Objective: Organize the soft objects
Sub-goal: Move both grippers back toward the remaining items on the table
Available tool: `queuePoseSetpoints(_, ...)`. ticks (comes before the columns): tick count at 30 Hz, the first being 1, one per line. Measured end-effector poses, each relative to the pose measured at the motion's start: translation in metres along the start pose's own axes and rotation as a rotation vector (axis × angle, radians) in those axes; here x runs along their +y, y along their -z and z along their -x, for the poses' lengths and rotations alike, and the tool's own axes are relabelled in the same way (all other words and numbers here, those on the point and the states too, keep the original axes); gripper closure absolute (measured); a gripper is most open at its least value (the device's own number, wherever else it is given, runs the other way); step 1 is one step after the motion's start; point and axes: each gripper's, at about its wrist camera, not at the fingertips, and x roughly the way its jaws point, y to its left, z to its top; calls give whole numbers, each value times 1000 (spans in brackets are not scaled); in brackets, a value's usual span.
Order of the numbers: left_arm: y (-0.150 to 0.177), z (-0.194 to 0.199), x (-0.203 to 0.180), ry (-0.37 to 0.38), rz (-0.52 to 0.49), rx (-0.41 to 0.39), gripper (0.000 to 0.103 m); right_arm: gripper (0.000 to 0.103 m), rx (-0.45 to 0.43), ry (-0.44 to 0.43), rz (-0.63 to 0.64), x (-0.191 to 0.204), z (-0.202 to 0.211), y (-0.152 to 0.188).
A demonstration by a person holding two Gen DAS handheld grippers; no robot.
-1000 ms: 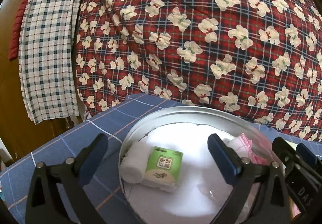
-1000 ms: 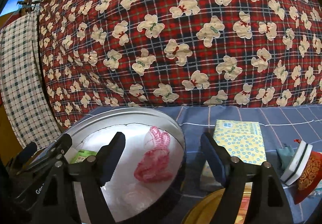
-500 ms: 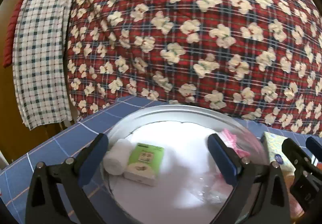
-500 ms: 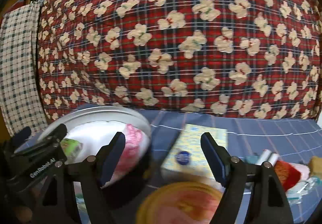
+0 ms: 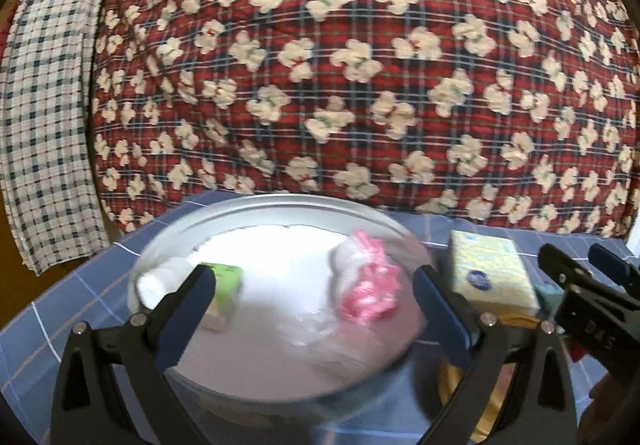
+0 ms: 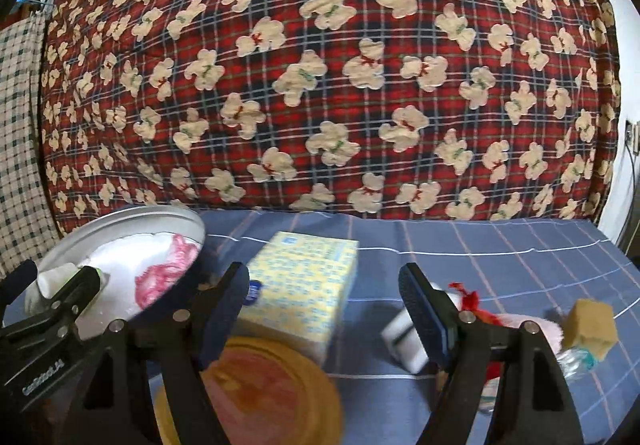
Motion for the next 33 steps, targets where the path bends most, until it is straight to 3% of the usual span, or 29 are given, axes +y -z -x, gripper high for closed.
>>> queuePoseSetpoints(8,8,14,-44,99,-68,7,3,24,7,77,-4,-55,9,6)
queuePoseSetpoints(23,20,38,-133,327,-182,48,3,24,0,294,-164,-201,37,15)
queuePoseSetpoints(30,38,51,-189,418,-341,76,3,24,14,289,-292,-246,43,22)
queuePoseSetpoints(33,39,49,-202,444,-329,114,3,24,17,284,-316,-253,45,23)
